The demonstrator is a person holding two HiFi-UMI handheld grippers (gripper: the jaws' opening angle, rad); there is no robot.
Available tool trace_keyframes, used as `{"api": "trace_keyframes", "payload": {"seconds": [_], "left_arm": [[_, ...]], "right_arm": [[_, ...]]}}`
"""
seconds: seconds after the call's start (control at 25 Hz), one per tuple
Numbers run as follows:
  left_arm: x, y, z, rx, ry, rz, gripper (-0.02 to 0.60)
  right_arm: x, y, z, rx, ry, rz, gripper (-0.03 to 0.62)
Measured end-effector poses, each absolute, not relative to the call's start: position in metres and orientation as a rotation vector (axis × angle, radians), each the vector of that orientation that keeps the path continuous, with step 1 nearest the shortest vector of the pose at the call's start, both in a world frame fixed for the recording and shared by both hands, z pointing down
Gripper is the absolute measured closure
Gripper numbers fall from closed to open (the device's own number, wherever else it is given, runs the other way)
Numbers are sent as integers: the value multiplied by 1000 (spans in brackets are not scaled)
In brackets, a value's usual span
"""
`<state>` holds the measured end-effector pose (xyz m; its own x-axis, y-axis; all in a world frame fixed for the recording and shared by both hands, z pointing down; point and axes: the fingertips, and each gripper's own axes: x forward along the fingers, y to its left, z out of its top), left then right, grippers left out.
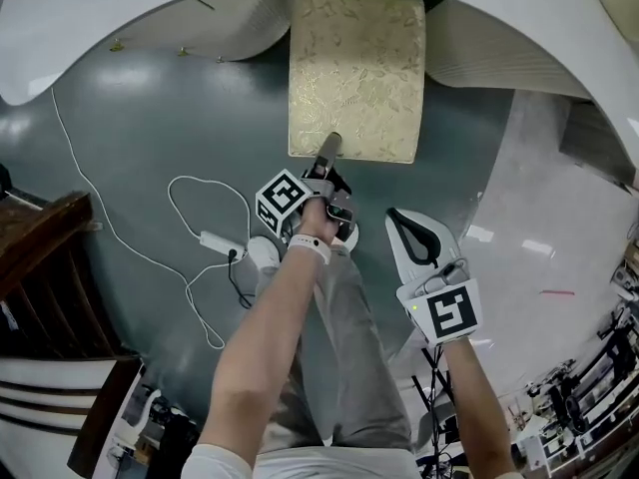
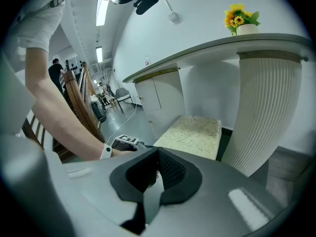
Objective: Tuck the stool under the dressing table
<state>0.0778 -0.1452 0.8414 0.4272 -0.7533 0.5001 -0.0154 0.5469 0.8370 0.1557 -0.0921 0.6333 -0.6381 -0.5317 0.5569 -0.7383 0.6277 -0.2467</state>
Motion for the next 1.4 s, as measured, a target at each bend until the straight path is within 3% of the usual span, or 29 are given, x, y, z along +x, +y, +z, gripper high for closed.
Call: {"api": "trace_keyframes", "payload": {"seconds": [1.04,1.4], "left_arm": [[97,-367,828,966,-1047,-590,295],[98,-376,835,977,-1031,-633,296]], "right_arm": [[174,-226,628,1123,-2448,562,583],[180,-204,642,1153,-2428,581,583]]}}
